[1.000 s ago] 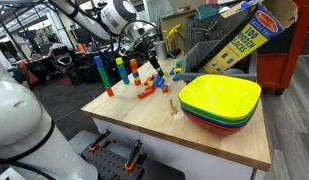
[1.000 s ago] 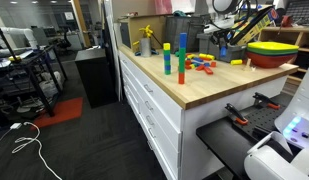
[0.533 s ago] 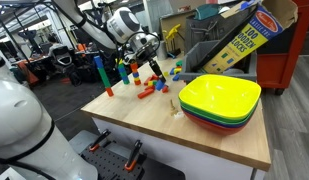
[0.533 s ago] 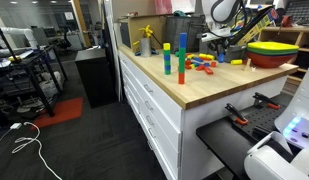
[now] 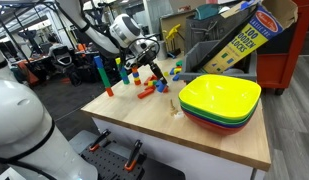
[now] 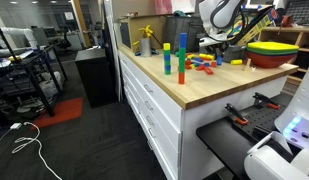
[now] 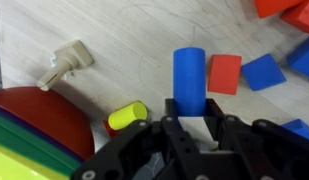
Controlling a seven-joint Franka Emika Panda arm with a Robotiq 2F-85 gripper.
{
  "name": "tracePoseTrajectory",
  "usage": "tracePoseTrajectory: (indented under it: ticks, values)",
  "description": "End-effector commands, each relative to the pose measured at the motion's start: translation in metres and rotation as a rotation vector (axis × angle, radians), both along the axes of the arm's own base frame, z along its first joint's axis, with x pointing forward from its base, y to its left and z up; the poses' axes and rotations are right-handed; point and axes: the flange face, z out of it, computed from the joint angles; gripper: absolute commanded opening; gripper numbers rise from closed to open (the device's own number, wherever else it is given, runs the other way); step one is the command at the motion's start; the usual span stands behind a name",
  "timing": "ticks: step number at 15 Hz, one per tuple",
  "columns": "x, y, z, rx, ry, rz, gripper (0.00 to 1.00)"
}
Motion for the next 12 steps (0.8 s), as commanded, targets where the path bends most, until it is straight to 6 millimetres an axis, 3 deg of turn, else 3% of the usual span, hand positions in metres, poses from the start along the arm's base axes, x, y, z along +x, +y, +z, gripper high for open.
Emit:
tracePoseTrajectory:
  ticks: [1, 9, 12]
  values:
    - [0.005, -0.001, -0.001, -0.02, -0.048, -0.012, 0.08]
    - [-0.007, -0.008, 0.0, 0.011, -0.126, -0.057, 0.08]
    - [-0.02, -0.001, -0.006, 0.025, -0.147, -0.066, 0.08]
